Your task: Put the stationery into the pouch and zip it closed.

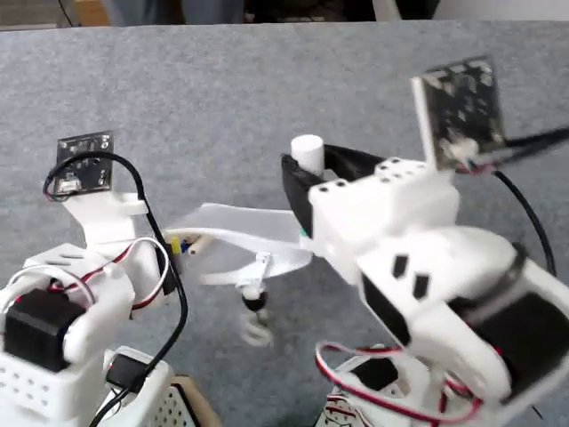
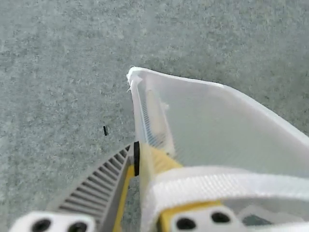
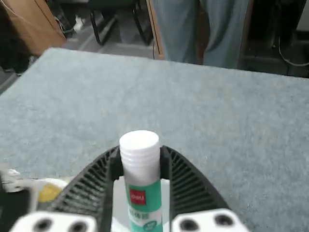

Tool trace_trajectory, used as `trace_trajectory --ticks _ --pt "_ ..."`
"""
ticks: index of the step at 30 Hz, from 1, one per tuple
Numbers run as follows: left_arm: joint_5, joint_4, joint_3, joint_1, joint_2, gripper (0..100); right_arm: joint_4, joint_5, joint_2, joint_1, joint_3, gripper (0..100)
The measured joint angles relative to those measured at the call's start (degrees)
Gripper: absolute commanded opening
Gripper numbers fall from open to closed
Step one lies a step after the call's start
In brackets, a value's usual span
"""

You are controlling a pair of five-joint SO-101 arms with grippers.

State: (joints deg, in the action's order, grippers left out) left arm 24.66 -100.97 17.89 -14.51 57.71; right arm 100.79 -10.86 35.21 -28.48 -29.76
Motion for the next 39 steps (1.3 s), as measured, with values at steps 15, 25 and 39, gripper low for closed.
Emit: trace_trajectory --ticks 15,25,39 --pt "0.18 0.53 6.33 -0.09 -4.66 3 -13.89 0.0 5.27 -8.7 7.82 1.1" --pt "0.18 3.96 2.37 2.11 -11.43 3 -40.88 0.0 20.04 -14.07 41.49 1.1" --pt "0.62 16.79 8.44 5.45 -11.87 3 -63.65 0.0 31.74 -14.07 69.1 1.1"
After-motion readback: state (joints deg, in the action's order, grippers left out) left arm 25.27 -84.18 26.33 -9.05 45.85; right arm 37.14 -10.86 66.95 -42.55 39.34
